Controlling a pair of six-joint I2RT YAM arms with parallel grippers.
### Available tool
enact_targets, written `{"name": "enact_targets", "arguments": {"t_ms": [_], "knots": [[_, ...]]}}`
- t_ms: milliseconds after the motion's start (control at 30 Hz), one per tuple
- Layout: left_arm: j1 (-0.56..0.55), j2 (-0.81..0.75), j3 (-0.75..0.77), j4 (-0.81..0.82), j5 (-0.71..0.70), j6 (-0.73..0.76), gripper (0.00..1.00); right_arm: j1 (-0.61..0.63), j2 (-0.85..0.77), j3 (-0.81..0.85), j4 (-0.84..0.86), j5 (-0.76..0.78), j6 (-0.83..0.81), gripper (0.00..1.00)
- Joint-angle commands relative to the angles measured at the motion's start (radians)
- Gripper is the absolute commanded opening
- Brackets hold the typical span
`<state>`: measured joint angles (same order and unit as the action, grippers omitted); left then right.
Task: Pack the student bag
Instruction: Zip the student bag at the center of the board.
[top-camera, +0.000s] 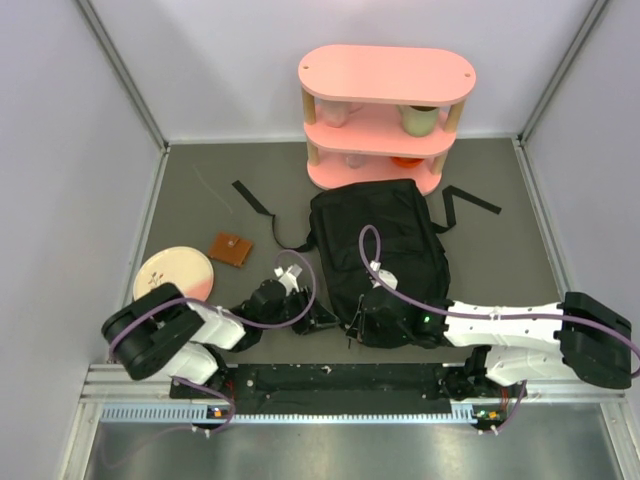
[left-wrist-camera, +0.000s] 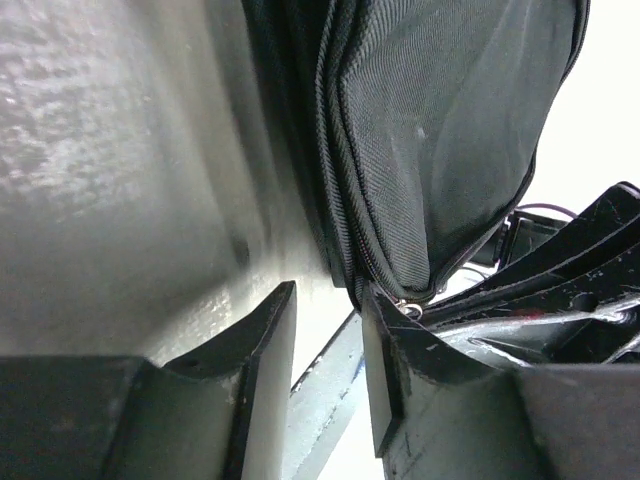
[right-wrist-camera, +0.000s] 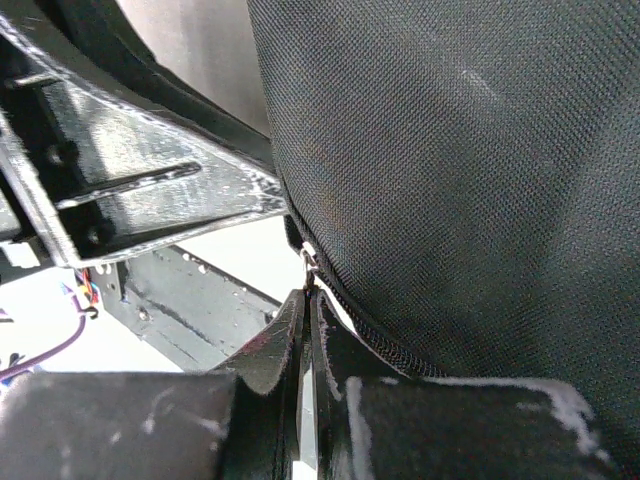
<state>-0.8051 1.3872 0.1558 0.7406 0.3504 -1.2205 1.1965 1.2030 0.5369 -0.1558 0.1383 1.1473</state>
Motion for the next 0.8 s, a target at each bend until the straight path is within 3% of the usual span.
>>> {"name": "enact_targets", "arguments": {"t_ms": [0, 133, 233, 367, 433, 633, 767], "knots": [[-0.035, 0.108, 0.017, 0.262, 0.004, -0.095, 0.35, -0.005, -0.033, -0.002, 0.019, 0.027, 0.009, 0.0], [-0.069, 0.185, 0.034, 0.341, 0.016, -0.123, 0.34, -0.005, -0.033, -0.005, 0.016, 0.027, 0.009, 0.0], [-0.089, 0.228, 0.044, 0.391, 0.021, -0.139, 0.27, -0.006, -0.034, -0.008, 0.016, 0.027, 0.009, 0.0], [-0.101, 0.259, 0.056, 0.405, 0.03, -0.142, 0.13, -0.005, -0.033, -0.006, 0.015, 0.029, 0.012, 0.0], [-0.103, 0.266, 0.051, 0.431, 0.03, -0.145, 0.0, -0.005, -0.033, -0.005, 0.013, 0.029, 0.011, 0.0], [-0.103, 0.242, 0.041, 0.421, 0.0, -0.12, 0.0, -0.005, -0.049, -0.005, -0.014, 0.044, 0.017, 0.0], [-0.091, 0.143, 0.037, 0.304, -0.01, -0.035, 0.0, -0.006, -0.083, -0.009, -0.097, 0.05, 0.009, 0.0]]}}
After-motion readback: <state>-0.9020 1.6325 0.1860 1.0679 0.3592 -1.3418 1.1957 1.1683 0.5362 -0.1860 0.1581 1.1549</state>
